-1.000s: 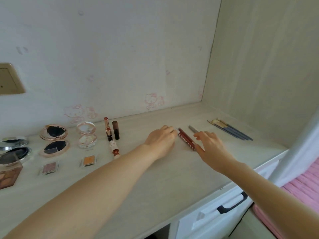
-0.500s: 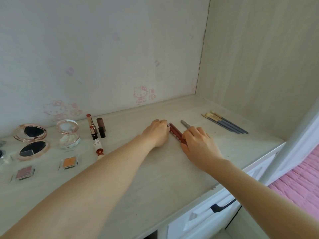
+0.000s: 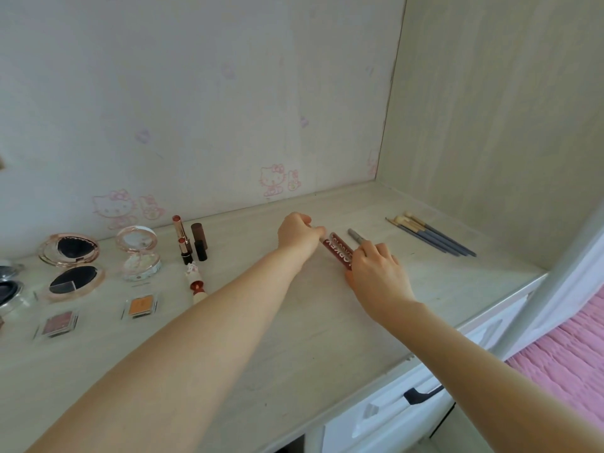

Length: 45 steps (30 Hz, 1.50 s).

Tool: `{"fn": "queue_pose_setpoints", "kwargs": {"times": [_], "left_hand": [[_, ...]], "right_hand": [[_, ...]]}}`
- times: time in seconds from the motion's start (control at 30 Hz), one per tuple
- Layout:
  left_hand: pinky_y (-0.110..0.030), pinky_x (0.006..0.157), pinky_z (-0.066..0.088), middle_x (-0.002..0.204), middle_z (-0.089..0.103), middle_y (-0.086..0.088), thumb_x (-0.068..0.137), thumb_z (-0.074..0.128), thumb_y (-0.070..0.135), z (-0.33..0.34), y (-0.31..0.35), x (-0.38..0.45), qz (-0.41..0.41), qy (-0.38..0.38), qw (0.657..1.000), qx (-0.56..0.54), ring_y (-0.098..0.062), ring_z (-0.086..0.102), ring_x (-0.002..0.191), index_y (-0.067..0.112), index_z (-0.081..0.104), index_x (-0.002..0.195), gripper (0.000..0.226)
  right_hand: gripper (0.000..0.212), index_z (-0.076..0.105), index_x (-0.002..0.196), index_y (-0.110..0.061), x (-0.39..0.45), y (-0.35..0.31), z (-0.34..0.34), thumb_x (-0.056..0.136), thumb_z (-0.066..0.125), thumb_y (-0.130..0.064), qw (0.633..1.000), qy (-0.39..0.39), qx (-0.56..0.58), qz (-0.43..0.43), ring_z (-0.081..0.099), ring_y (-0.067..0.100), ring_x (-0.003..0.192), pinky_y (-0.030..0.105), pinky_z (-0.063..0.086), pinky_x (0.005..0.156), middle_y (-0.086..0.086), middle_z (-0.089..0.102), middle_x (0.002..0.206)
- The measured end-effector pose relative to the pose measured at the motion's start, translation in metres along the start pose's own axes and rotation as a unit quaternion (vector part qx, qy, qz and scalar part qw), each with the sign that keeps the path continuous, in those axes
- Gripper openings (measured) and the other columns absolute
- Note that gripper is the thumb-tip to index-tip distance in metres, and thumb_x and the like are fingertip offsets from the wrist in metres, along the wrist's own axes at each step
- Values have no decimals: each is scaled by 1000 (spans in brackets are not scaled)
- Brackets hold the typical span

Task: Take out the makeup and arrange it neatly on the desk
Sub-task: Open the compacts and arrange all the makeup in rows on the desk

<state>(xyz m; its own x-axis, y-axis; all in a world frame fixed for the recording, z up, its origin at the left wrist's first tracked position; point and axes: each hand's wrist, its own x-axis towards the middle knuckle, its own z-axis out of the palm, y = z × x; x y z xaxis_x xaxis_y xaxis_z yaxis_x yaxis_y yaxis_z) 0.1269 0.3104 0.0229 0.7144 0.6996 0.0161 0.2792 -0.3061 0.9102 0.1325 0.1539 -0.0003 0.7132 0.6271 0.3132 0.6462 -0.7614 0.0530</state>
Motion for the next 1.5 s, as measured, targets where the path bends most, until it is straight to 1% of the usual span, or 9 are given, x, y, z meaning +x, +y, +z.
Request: {"fn": "queue_pose_setpoints", "kwargs": {"times": [0.1,0.23,0.47,0.63,0.77,0.9,1.07,1.23,1.5], "left_hand": [[-34,94,51,117,59,-13,73,75,2,-2,2,-7,-67,11,989,-128,-28,60,107,5,57,120,50],[-34,78,57,109,55,-14,73,70,-12,-8,8,-18,-76,17,971,-225,-30,63,98,3,56,116,48],[-33,72,60,75,64,-15,86,60,-7,-33,9,-44,-114,-55,926,-355,-24,66,68,-1,60,81,8],[-35,82,57,85,68,-15,88,62,0,-59,3,-62,-96,-73,921,-369,-24,67,77,-1,64,85,3],[-38,85,57,87,68,-16,89,62,1,-85,-2,-74,-84,-78,913,-392,-26,67,79,-3,65,89,5],[-37,82,57,88,68,-16,89,62,3,-117,-9,-82,-74,-69,909,-404,-26,67,78,-1,65,92,6],[-29,64,58,79,69,-11,89,63,5,-157,-23,-93,-62,-41,904,-422,-20,68,69,2,65,89,4],[-30,66,57,80,67,-8,89,63,10,-198,-43,-104,-50,-25,911,-408,-19,66,71,3,65,94,8],[-33,67,56,80,68,-7,90,64,14,-252,-81,-130,-36,7,926,-377,-19,65,72,2,66,100,16]], "right_hand": [[26,53,118,-10,-2,-3,1,95,46,-17,1000,13,9,13,44,26,116,32,40,92,5,51,123],[31,54,118,-12,-5,-6,-3,96,46,-32,999,30,33,19,44,25,117,32,41,94,3,53,122],[26,56,106,-14,-11,-26,-21,93,52,-37,988,69,123,63,47,27,112,37,40,91,2,63,113],[21,52,101,-19,-13,-48,-35,94,51,-39,974,100,193,67,49,25,99,37,37,84,-1,64,88],[26,54,95,-17,-16,-73,-47,93,53,-43,963,112,237,56,50,25,92,34,32,74,-5,50,74],[30,58,99,-17,-23,-101,-57,91,54,-45,951,112,284,38,55,24,88,38,44,78,-6,51,74],[25,57,101,-21,-31,-135,-64,91,55,-44,946,84,315,6,55,22,88,39,47,75,-2,62,83],[26,58,102,-22,-40,-171,-65,89,56,-45,938,32,345,-22,56,23,90,38,48,77,4,64,87],[22,61,92,-22,-59,-225,-65,87,60,-44,928,1,362,-90,56,18,83,33,46,69,-6,59,75]]}}
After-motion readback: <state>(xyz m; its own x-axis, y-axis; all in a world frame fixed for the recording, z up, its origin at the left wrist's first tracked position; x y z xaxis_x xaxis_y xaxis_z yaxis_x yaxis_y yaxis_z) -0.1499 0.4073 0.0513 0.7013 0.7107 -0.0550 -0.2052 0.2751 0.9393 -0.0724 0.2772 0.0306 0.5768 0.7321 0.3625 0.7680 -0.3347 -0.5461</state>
